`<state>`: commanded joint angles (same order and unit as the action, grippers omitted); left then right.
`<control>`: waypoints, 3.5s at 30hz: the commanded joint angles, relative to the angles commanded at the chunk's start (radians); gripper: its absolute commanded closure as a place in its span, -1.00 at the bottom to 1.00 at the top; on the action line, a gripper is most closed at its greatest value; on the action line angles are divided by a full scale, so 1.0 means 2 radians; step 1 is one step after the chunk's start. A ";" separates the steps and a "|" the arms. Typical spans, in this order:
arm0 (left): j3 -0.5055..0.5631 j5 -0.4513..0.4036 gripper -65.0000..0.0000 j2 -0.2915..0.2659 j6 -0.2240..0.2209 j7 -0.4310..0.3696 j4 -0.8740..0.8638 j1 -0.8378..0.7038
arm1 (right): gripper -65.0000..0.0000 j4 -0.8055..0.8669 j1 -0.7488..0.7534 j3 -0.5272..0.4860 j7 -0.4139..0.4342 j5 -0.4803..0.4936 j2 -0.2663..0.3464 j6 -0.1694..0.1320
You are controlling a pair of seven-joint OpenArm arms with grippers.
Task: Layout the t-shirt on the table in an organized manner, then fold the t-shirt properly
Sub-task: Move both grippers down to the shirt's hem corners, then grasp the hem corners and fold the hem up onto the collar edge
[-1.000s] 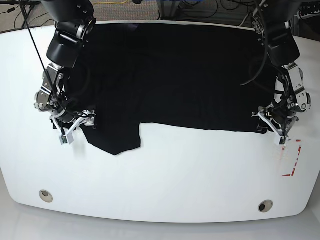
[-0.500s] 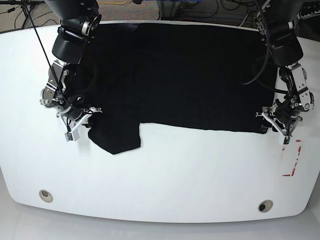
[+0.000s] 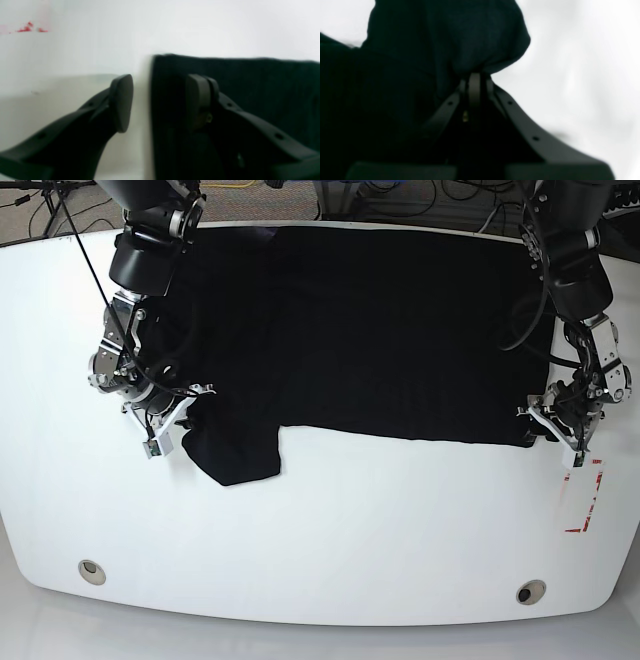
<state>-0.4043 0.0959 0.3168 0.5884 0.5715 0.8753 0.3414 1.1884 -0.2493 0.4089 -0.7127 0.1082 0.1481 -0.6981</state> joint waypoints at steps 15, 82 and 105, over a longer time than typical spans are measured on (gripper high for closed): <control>0.043 0.004 1.00 -0.002 0.002 0.000 0.003 0.000 | 1.00 0.003 0.000 0.000 -0.002 0.000 -0.002 0.000; -0.100 0.074 1.00 -0.012 0.055 0.107 0.478 -0.303 | 1.00 0.418 0.227 0.069 -0.221 0.003 -0.021 0.000; -0.104 0.074 0.90 -0.009 0.055 0.117 0.478 -0.356 | 0.71 0.417 0.277 0.075 -0.220 0.004 -0.030 0.000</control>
<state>-0.6130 0.2432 0.2984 0.6981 0.8048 1.8313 -0.3705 2.0215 0.3046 0.5593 -1.1531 0.1158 0.0882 -0.6981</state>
